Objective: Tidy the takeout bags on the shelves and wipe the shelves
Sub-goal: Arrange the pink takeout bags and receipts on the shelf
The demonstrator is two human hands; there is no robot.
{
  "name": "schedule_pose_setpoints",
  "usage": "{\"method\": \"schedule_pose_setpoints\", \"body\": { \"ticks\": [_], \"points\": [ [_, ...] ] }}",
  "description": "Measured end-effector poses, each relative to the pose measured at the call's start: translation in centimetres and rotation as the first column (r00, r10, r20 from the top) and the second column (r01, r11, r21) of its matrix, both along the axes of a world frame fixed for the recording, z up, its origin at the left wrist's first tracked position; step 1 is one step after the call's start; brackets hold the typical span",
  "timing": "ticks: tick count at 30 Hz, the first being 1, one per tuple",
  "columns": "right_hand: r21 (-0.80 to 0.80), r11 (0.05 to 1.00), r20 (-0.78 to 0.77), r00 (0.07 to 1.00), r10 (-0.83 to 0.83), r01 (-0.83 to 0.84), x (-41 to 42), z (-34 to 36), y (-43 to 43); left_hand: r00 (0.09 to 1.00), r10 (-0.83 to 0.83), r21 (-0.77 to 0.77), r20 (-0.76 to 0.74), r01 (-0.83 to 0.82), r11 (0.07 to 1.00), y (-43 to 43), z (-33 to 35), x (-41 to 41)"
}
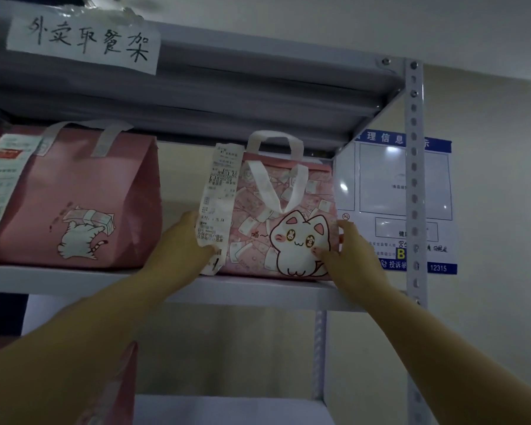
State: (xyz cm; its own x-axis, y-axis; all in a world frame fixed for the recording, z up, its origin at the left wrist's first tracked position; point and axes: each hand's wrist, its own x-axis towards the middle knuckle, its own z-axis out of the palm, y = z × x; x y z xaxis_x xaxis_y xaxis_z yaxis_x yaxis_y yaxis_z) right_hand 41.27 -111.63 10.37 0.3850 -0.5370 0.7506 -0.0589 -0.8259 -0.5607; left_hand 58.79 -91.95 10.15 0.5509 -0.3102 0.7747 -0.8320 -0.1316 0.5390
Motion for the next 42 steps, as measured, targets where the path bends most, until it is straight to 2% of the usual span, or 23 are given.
{"method": "schedule_pose_setpoints", "body": {
  "ticks": [9, 13, 18, 24, 29, 35, 42],
  "points": [
    [-0.108, 0.992, 0.255, 0.966, -0.043, 0.072, -5.1, 0.1, 5.6, 0.994, -0.077, -0.179, 0.075, 0.089, 0.98, 6.0, 0.4, -5.5],
    [-0.131, 0.986, 0.296, 0.953, -0.06, 0.103, -8.3, -0.9, 9.7, 0.986, -0.096, -0.204, 0.133, 0.122, 0.971, 10.2, -0.4, -8.3],
    [-0.129, 0.986, 0.32, 0.946, -0.057, 0.103, -12.2, -3.6, 15.3, 0.975, -0.174, -0.202, 0.137, 0.2, 0.959, 15.5, -2.9, -11.8],
    [-0.1, 0.991, 0.285, 0.957, -0.058, 0.09, -16.3, -8.7, 20.6, 0.972, -0.224, -0.186, 0.072, 0.234, 0.954, 20.7, -8.3, -15.2],
    [0.009, 0.998, 0.21, 0.976, -0.057, 0.056, -18.0, -14.0, 22.5, 0.969, -0.245, -0.147, 0.011, 0.244, 0.958, 22.8, -13.5, -16.9],
    [0.122, 0.991, 0.069, 0.996, -0.056, 0.047, -17.8, -20.1, 21.7, 0.974, -0.201, -0.036, -0.101, 0.198, 0.98, 22.4, -19.7, -16.7],
    [0.273, 0.961, -0.067, 0.998, -0.016, 0.033, -13.6, -25.6, 18.0, 0.967, -0.115, 0.089, -0.226, 0.138, 0.986, 18.7, -25.1, -13.1]
  ]
}}
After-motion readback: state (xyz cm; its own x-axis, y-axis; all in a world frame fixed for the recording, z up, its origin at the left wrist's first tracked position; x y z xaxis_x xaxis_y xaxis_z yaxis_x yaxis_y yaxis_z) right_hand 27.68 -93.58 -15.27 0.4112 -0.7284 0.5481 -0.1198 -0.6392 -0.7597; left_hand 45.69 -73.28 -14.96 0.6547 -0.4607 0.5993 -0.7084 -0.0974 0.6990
